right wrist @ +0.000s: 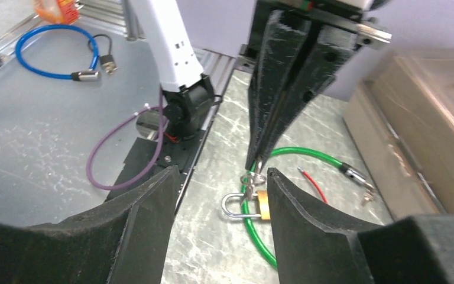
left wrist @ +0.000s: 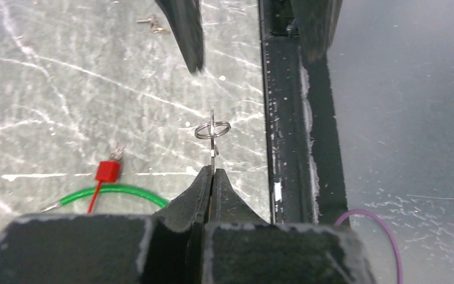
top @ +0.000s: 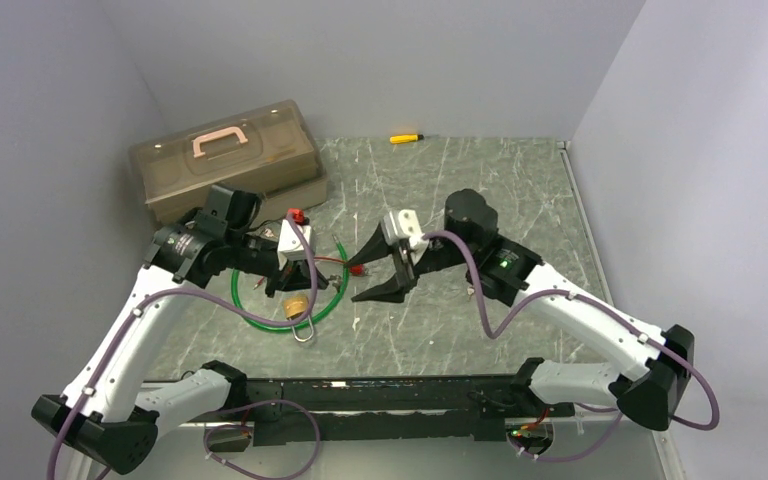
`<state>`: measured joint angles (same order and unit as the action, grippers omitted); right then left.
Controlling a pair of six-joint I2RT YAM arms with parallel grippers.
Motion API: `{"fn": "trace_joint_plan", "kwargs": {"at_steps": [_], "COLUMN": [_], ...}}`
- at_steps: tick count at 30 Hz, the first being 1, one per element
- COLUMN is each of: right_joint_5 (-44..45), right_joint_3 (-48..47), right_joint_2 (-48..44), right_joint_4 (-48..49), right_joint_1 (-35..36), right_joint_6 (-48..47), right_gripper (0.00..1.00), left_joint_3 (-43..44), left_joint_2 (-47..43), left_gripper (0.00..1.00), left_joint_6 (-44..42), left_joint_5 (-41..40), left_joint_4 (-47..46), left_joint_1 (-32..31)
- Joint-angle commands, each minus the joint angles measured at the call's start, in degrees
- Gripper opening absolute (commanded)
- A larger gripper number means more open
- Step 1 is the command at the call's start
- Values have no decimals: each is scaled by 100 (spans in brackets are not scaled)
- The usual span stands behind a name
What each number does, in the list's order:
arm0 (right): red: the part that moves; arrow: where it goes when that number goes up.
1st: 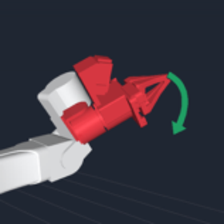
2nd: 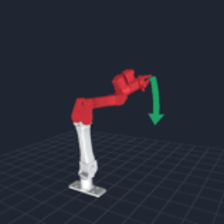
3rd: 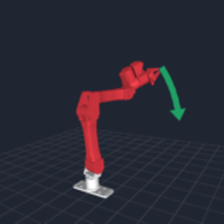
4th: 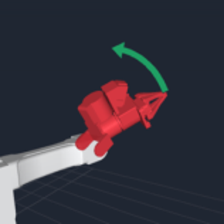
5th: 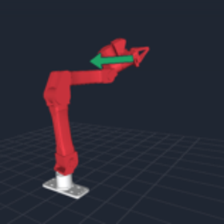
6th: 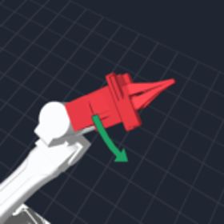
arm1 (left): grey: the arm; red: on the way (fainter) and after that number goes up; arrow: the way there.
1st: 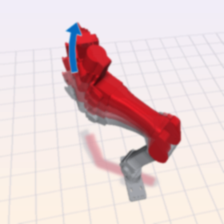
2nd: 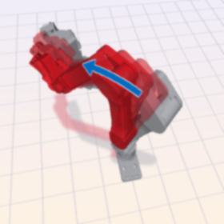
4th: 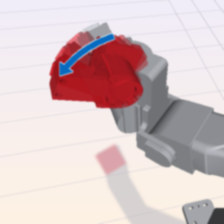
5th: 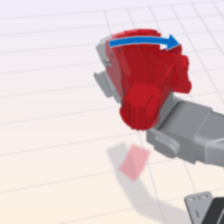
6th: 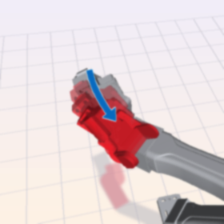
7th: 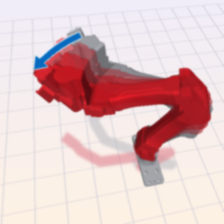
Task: Unlock with the key
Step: Adjust the key.
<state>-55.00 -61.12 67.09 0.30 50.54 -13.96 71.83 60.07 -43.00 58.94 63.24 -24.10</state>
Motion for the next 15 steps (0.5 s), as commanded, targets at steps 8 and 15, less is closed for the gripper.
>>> {"fn": "trace_joint_plan", "kwargs": {"at_steps": [8, 15], "right_joint_5": [433, 306], "right_joint_3": [-1418, -1752], "right_joint_2": [703, 1107], "right_joint_4": [-1124, -1430], "right_joint_1": [-228, -199], "right_joint_6": [417, 284], "right_gripper": [47, 45], "left_joint_3": [714, 702], "left_joint_2": [-62, -5], "left_gripper": [0, 0], "left_joint_6": [150, 174], "left_joint_5": [-746, -824], "left_joint_4": [259, 235], "left_joint_1": [-74, -84]}}
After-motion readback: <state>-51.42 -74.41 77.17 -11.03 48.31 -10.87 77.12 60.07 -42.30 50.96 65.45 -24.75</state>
